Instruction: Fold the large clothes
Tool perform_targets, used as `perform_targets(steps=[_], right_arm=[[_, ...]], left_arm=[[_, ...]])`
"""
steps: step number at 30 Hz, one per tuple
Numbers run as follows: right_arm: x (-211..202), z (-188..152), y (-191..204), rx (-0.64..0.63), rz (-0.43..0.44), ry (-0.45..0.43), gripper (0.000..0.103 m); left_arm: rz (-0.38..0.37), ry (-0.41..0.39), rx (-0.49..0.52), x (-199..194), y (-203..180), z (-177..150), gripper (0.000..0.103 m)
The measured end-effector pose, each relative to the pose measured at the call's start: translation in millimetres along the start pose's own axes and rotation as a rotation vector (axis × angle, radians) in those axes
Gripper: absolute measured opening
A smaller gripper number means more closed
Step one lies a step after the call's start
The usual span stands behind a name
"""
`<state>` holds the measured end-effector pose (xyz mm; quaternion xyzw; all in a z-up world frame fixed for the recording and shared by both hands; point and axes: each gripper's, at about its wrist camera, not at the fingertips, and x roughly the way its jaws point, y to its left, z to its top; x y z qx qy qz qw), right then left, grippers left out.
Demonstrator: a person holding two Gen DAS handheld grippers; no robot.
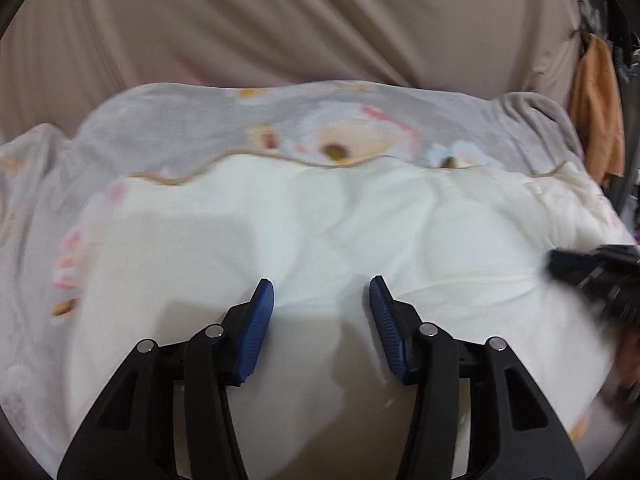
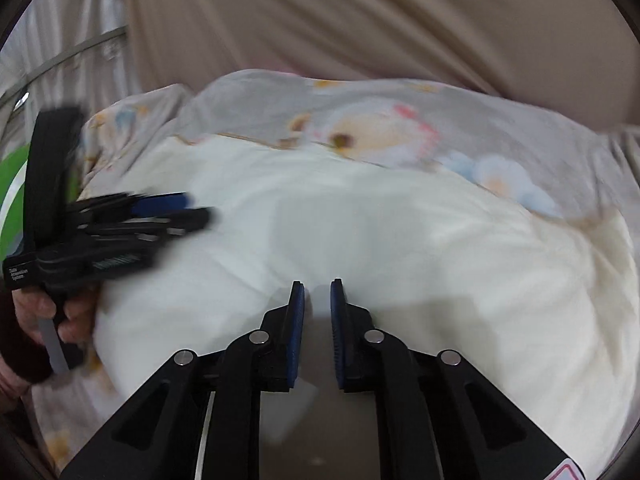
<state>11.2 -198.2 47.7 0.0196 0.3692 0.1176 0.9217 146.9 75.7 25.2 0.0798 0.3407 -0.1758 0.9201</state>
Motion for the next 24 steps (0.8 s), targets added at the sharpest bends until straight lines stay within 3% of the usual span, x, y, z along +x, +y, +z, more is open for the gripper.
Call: perform_targets(steps=[3,5,6,7,8,10,11,12,15,17,19,23,24], right_arm=[[-22.5,-27.9,-65.7,0.15,-0.067,-0.003,0.0],[-37.1,-48.1,-102.6,0.274,-0.039,-0.007,0.0],[-44.0,-55.5,-114.9,0.324,-0.04,-0.011,0.0],[-50.0,-58.8,-120.1,0.342,-0.072,-0.007,0.0],[-51.9,-57.3,-122.1,0.345,-0.094,-0.004,0.0],[-59.7,-42.4,-114.8,0.335,-0.15,-0.006,0.0],[-62.7,-31.5,-110.1,0.316,-0.155,-0.022,0.005],[-67.7,-19.1,-102.3,0.286,-0.157,-0.049,0.012],[-61.7,27.5,-75.0,0.183,-0.151,-0.104,0.012],[-41.5,52.5,-63.0,0.124,-0.157,-0.1,0.012],[-11.9,68.0,-65.6,0.089,-0.199,-0.062,0.012],[35.4,61.1,-96.7,0.123,-0.322,0.043,0.011],[41.3,55.1,-109.5,0.163,-0.302,0.069,0.002]], left_arm=[[0.063,0.015,-0.057,-5.7,38.2,-17.3,0.049],[0.061,0.028,-0.113,-9.1,60.2,-25.4,0.049],[0.068,0.038,-0.137,-12.0,68.6,-26.1,0.046],[0.085,0.045,-0.155,-15.8,73.5,-23.5,0.036],[0.092,0.051,-0.173,-17.9,76.7,-15.9,0.031],[0.066,0.025,-0.228,-30.7,82.1,4.8,0.031],[0.043,-0.002,-0.239,-37.0,81.8,16.1,0.032],[0.022,-0.039,-0.239,-42.3,78.2,32.4,0.033],[0.008,-0.092,-0.198,-36.8,59.2,73.7,0.04],[0.012,-0.068,-0.16,-13.3,44.3,91.8,0.047],[0.045,-0.003,-0.13,21.6,36.7,97.7,0.046],[0.098,0.098,-0.154,66.4,53.0,78.0,0.046],[0.079,0.121,-0.182,75.1,63.1,69.6,0.046]])
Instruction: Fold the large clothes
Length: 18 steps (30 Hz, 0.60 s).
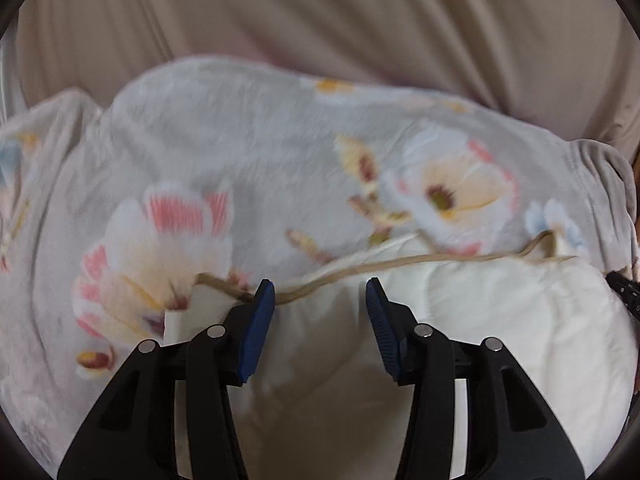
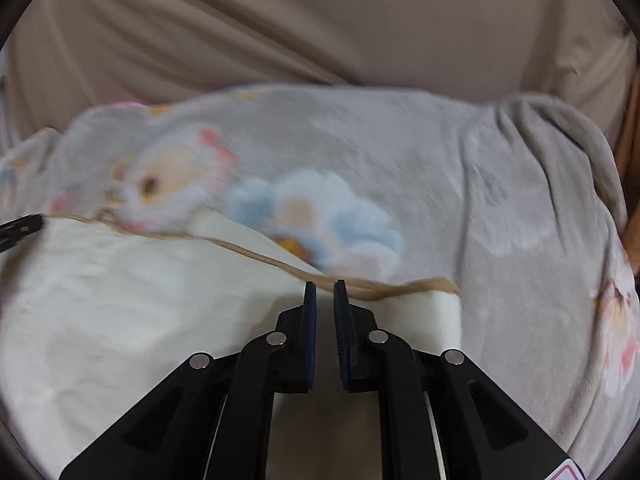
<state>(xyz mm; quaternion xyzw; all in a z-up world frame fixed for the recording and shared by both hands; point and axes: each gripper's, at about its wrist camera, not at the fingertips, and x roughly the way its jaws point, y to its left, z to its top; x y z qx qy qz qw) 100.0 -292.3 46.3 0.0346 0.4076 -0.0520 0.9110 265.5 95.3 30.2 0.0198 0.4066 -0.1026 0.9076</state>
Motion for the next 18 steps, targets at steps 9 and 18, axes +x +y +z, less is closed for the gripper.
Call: perform_targets(steps=[9,18], right_arm=[[15.6,-11.2,1.1,0.007,0.007,0.019,0.001],[21.9,-8.2,-10.0,0.05,0.058,0.027,0.001]], left_arm=[[-0.016,-0.022,-0.008,8.0,5.7,-20.8,0.047],[-0.027,-0.016,-0.021,13.1,6.9,-19.8,0.047]])
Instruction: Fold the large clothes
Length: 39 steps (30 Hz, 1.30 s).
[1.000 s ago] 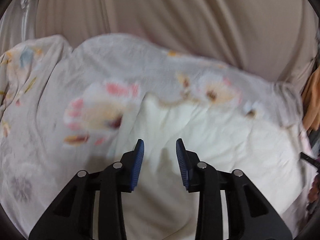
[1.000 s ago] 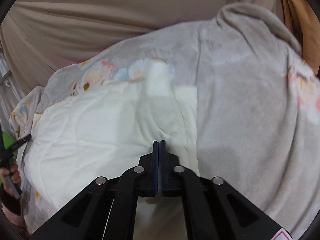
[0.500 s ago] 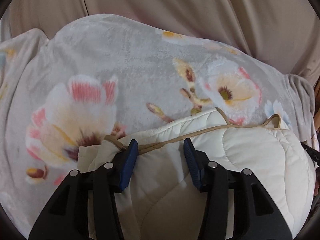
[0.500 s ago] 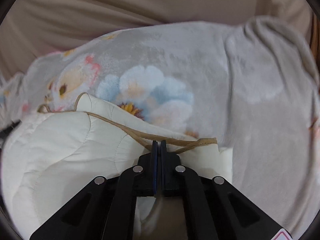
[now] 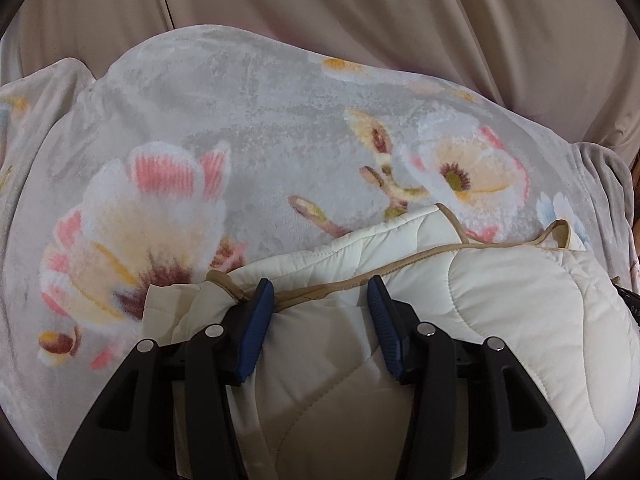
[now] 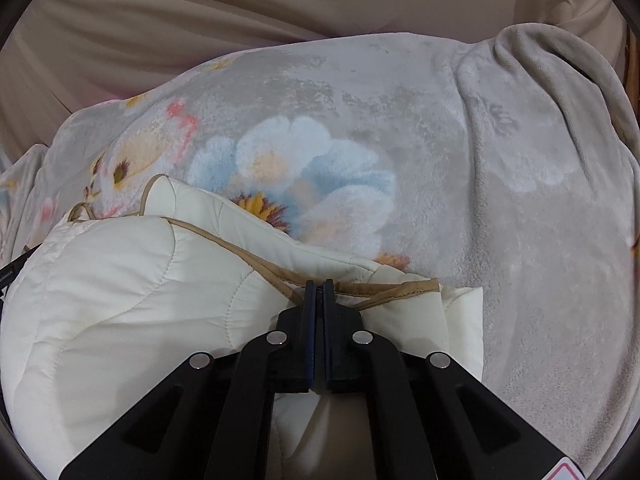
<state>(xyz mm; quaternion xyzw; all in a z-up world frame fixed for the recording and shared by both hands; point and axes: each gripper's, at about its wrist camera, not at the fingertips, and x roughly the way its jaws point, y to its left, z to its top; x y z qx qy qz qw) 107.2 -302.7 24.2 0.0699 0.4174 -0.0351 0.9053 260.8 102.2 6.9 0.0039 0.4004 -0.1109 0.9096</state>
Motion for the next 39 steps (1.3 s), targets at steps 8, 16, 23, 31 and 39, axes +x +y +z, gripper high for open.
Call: perform_targets(steps=[8,16,23,31,39], right_arm=[[-86.5,-4.9,37.1,-0.006,0.122,-0.126,0.014],[-77.8,-15.2,161.2,-0.227,0.274,0.006,0.014],[-1.7,-22.1,197.6,-0.228,0.231,0.098,0.003],[-1.7,-21.7,188.9,-0.208,0.264,0.061,0.002],[-94.4,-57.2,160.8,-0.183,0.351,0.061,0.011]], left_arm=[[-0.16,-0.053,-0.182,-83.4,32.3,-7.0,0.063],[-0.078,0.044,-0.181,-128.4,48.2,-70.8,0.065],[-0.055,0.066,-0.255,-117.9,78.3,-108.9,0.087],[-0.148,0.064,-0.296,-101.1,73.8,-105.9,0.09],[-0.188,0.031,-0.267,-128.8,58.4,-82.6,0.024]])
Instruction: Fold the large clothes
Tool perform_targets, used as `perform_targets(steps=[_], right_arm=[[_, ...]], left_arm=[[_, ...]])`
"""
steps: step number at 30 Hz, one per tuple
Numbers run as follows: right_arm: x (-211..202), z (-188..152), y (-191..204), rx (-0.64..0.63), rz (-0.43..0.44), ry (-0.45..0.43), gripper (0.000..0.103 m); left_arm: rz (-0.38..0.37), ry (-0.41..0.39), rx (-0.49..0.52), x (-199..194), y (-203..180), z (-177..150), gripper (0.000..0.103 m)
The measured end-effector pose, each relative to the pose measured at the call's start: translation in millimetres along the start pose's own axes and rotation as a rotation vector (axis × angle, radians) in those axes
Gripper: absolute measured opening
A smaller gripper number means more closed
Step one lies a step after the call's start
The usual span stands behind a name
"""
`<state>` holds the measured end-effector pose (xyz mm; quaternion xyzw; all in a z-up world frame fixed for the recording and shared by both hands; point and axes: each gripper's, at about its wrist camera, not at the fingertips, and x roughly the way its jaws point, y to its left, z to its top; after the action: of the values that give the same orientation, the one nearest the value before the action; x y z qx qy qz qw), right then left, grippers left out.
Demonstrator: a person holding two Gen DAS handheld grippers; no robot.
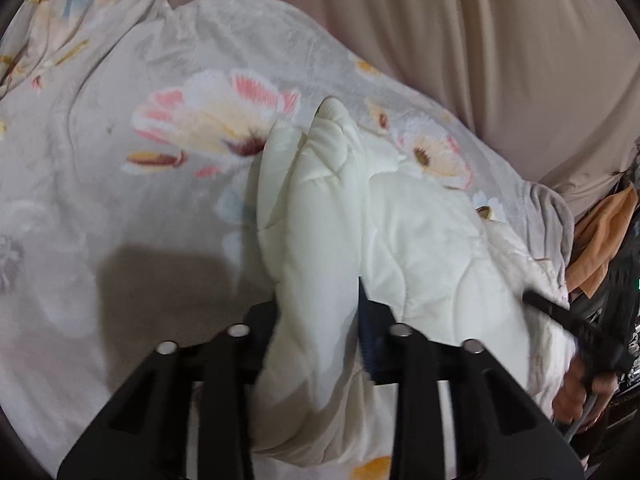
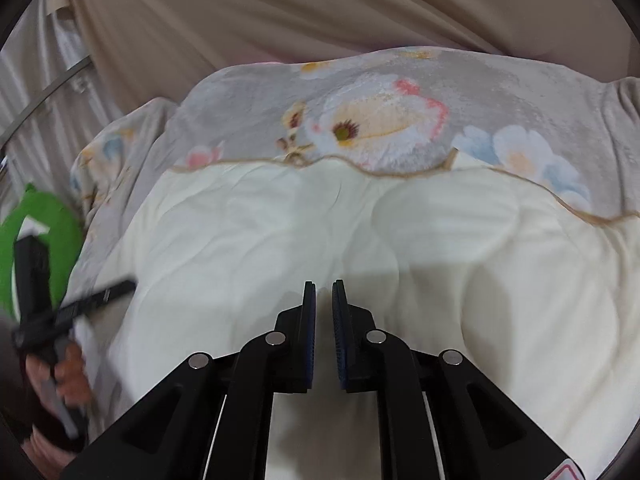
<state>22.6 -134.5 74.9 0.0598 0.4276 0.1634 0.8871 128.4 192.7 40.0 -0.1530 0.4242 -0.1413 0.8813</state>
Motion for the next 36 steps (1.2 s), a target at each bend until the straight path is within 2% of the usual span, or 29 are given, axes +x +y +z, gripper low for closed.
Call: perform_targets(steps=[3,7,12,17,21,23,26,31,36], right_arm=[[-18.6,-38.5,11.9,-0.057,0.05,0.05,0.011],[-3.6,-69.3,11.6,-0.06,0.045,0.092,0.01],[15.9,-73.2,-6.9,0.026,0.112,0.079,0.0],[12.6,-75.3,-14.9,0.074,0.156,0.066,0.0],[-7.3,-85.0,-20.7,0.129,0.202,0.076,0.002],[-24.3,-94.5,-26.3,0.141,0.225,0.053,0.003],[-54.9,-112.1,-45.9,0.175,0.21,0.003,0.009],[-103.9,-136.5,-95.2,0.267,0.149,-0.087,0.012],[-138.7,-153.8,-131.5,0.322,0.08,-0.147,0.013]], left_arm=[[-0.036,-0.056,0.018,-24.3,-15.2,3.2,0.02],[-0.082,-0.141,0.09,-56.3,-56.0,4.4,0.019],[-0.143,-0.209,0.224,-87.7,-116.5,-1.5,0.018],[-0.239,-0.219,0.373,-95.3,-190.5,-12.0,0.017],[-0.283,-0.188,0.486,-77.0,-247.6,-28.5,0.016],[-0.294,-0.155,0.528,-61.3,-273.7,-38.6,0.016],[-0.289,-0.09,0.597,-26.1,-310.2,-59.0,0.016],[-0.24,0.026,0.661,39.4,-343.0,-99.5,0.016],[-0.182,0.035,0.697,74.6,-353.4,-126.7,0.018]])
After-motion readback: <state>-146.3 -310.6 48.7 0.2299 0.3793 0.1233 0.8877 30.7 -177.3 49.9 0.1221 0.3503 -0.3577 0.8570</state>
